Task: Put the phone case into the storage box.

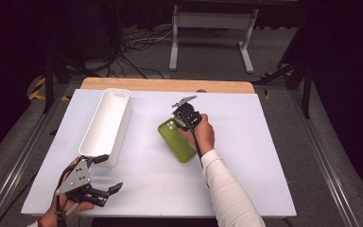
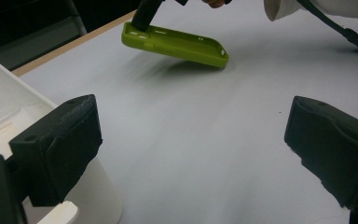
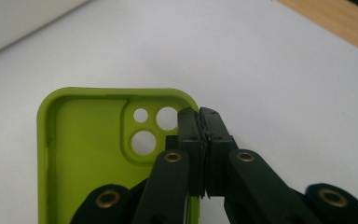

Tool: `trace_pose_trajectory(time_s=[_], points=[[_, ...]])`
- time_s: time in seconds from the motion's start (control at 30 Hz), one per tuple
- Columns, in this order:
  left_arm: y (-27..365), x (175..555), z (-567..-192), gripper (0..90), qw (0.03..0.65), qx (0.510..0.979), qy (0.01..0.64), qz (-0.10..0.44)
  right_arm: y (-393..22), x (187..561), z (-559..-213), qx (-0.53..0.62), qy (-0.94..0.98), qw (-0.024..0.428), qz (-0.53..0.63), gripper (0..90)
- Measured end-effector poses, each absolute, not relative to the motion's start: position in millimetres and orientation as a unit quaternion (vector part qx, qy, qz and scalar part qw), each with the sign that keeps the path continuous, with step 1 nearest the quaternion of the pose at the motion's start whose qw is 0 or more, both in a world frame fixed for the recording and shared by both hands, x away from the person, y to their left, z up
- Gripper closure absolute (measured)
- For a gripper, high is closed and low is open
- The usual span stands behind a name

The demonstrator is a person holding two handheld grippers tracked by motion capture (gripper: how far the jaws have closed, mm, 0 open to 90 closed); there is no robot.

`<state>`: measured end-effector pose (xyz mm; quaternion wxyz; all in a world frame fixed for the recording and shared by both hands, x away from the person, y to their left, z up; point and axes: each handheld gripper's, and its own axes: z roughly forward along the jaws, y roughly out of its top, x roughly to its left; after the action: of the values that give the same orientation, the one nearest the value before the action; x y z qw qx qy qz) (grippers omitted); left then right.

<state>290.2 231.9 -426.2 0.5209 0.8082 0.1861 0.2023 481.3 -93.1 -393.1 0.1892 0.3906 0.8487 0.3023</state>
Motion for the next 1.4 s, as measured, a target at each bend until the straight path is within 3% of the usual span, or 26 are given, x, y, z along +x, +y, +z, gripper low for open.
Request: trace_pose_trajectory(time_s=[0.53,1.4], points=[[230.7,288.8,-422.8,4.7,0.532,0.794,0.204,0.214,-118.5,447.1,-372.5,0.394,0.794,0.248,0.390,89.2],[203.3,295.1,-403.6,9.8,0.556,0.768,0.227,0.225,-137.1,399.0,-368.8,0.376,0.743,0.282,0.476,89.2]])
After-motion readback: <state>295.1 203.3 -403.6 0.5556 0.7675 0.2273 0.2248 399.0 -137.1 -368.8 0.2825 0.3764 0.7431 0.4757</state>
